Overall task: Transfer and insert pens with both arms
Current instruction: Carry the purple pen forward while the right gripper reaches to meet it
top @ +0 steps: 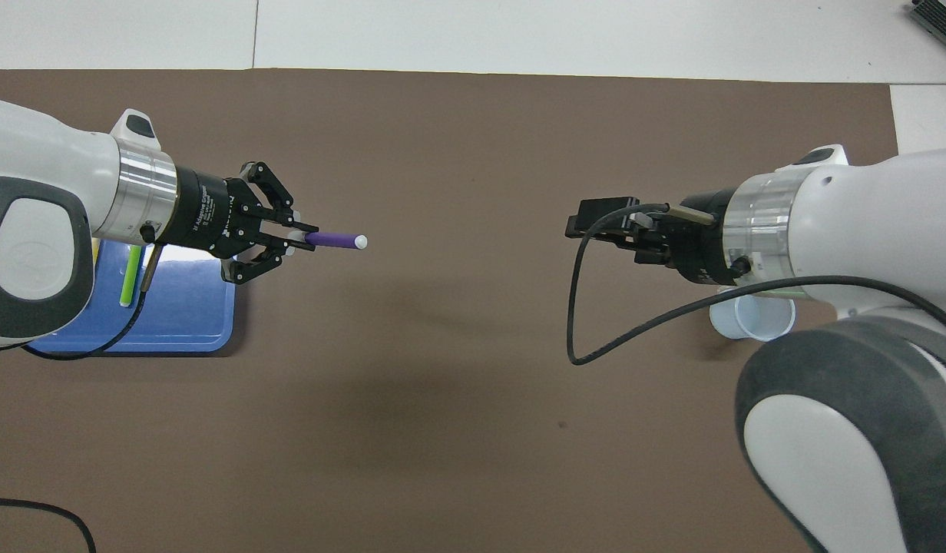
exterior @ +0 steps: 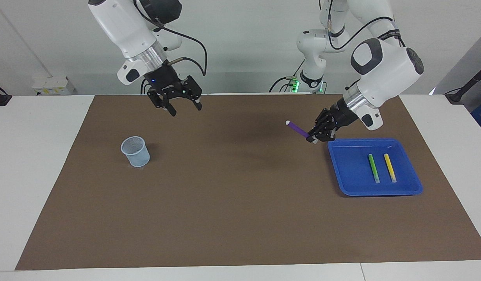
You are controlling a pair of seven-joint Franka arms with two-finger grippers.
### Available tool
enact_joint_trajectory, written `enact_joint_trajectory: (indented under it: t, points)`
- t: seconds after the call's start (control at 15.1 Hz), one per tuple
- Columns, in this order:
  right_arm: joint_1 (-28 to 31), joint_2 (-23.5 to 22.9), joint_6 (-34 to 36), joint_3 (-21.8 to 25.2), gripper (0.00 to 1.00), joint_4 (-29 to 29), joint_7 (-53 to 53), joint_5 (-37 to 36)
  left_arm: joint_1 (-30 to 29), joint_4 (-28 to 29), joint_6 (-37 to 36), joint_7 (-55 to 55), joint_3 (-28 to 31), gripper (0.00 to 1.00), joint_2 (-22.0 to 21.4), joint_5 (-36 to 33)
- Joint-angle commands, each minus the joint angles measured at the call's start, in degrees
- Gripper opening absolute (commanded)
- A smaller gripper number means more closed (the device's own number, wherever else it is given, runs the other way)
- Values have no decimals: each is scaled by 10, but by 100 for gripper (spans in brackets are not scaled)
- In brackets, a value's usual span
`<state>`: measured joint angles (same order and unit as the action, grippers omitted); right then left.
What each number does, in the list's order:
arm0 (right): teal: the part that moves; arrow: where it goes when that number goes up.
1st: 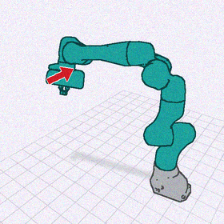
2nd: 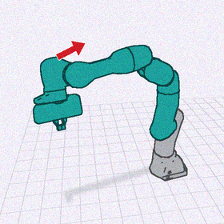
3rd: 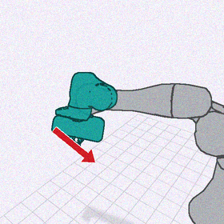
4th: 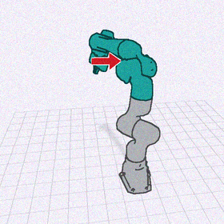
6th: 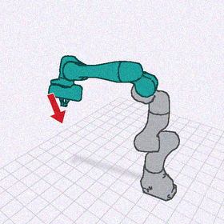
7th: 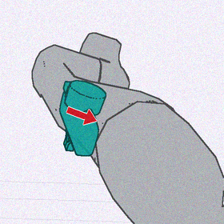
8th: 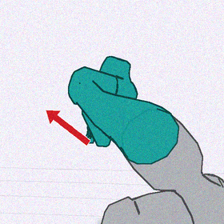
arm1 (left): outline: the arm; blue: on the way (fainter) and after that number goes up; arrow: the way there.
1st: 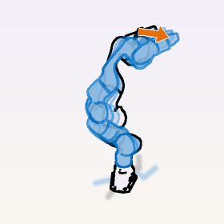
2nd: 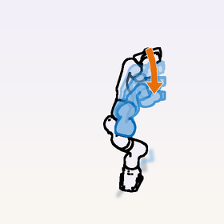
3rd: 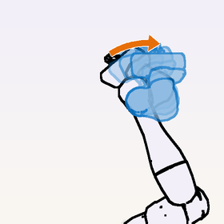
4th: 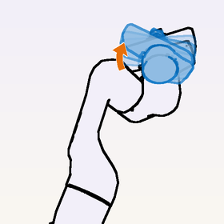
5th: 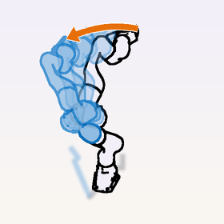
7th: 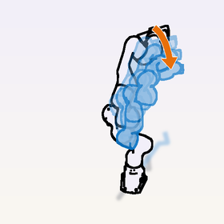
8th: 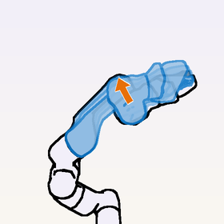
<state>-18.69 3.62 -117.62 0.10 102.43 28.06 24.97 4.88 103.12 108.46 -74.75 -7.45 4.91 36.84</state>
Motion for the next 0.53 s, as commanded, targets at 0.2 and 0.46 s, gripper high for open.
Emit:
enact_joint_trajectory:
  t: [0.2,0.46]
  points:
    - [-81,-5,-85,2,100,13,118,27,47,45,1,-81,9,0,-34,17]
    - [-121,-34,-141,3,100,13,165,27,48,46,1,-102,8,0,-36,33]
